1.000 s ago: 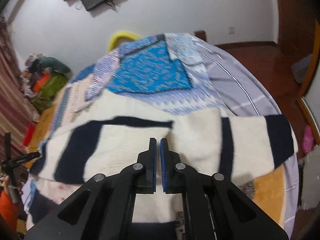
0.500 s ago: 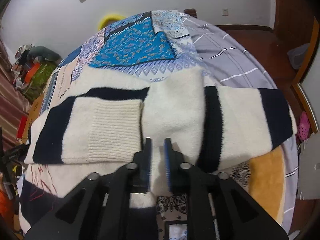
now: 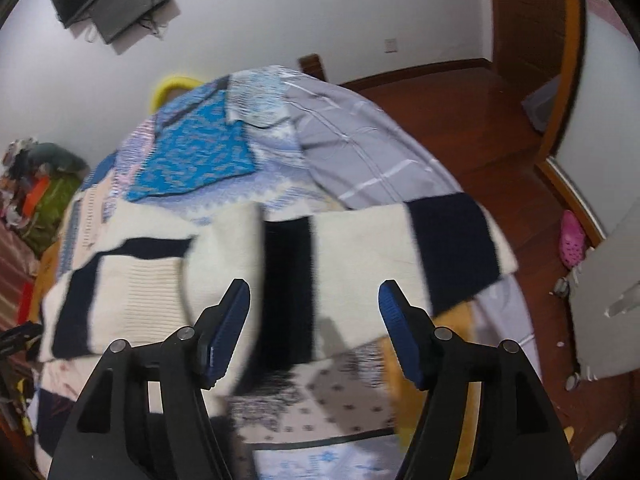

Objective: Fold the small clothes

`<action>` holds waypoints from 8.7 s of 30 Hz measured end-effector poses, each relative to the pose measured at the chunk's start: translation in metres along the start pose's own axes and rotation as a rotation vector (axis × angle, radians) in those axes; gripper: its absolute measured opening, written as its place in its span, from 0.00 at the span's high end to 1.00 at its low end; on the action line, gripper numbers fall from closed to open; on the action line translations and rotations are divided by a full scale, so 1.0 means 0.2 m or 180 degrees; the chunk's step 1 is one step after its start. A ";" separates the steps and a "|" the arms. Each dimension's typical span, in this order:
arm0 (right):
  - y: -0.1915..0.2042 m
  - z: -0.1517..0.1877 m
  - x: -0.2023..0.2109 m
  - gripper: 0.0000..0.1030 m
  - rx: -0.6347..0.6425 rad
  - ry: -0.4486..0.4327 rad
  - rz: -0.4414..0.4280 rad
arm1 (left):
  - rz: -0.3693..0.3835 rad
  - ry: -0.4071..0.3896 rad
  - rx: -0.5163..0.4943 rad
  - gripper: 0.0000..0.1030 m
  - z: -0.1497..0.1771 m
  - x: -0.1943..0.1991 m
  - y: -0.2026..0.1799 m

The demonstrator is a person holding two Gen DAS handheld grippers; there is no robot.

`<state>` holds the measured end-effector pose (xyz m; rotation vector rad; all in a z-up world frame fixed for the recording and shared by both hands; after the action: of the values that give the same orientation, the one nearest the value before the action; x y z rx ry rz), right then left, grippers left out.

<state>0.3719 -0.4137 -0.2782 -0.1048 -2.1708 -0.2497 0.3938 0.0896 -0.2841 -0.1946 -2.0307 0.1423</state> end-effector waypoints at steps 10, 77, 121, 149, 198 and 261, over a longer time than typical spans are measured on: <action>-0.23 0.13 -0.24 0.39 -0.0292 0.0357 0.0126 | 0.0036 0.0071 0.0135 0.10 0.02 -0.12 0.01; 1.27 0.13 0.21 0.93 0.1127 -0.0042 -0.1283 | -0.0133 -0.0043 -0.0270 0.10 0.21 0.14 0.02; 0.40 0.05 0.21 0.42 0.0661 0.0119 -0.0541 | -0.0070 0.0154 -0.1286 0.10 -0.07 -0.17 -1.10; 0.38 0.22 -0.07 0.42 0.0560 0.0575 -0.0575 | -0.0557 -0.0504 -0.0439 0.13 -0.34 -0.01 -0.73; 0.79 0.32 -0.17 0.62 0.1092 0.0713 -0.0792 | -0.1020 -0.0656 -0.0351 0.13 -0.33 0.06 -0.43; 1.09 0.38 0.04 0.88 0.1658 0.0248 -0.0669 | -0.0898 -0.0242 0.0781 0.13 0.33 0.45 0.65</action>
<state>0.3431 -0.1841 -0.2838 0.4215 -2.1007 0.1953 0.3042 0.2347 -0.2590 0.2539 -2.0717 0.2219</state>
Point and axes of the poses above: each gripper's, at about its wrist camera, not at the fingertips, and x roughly against the way its jaws point, y to its left, z to its underside, the point moved 5 cm from there along -x, roughly the way its jaws point, and after that the axes turned 9 degrees about z, right-handed, at the moved point
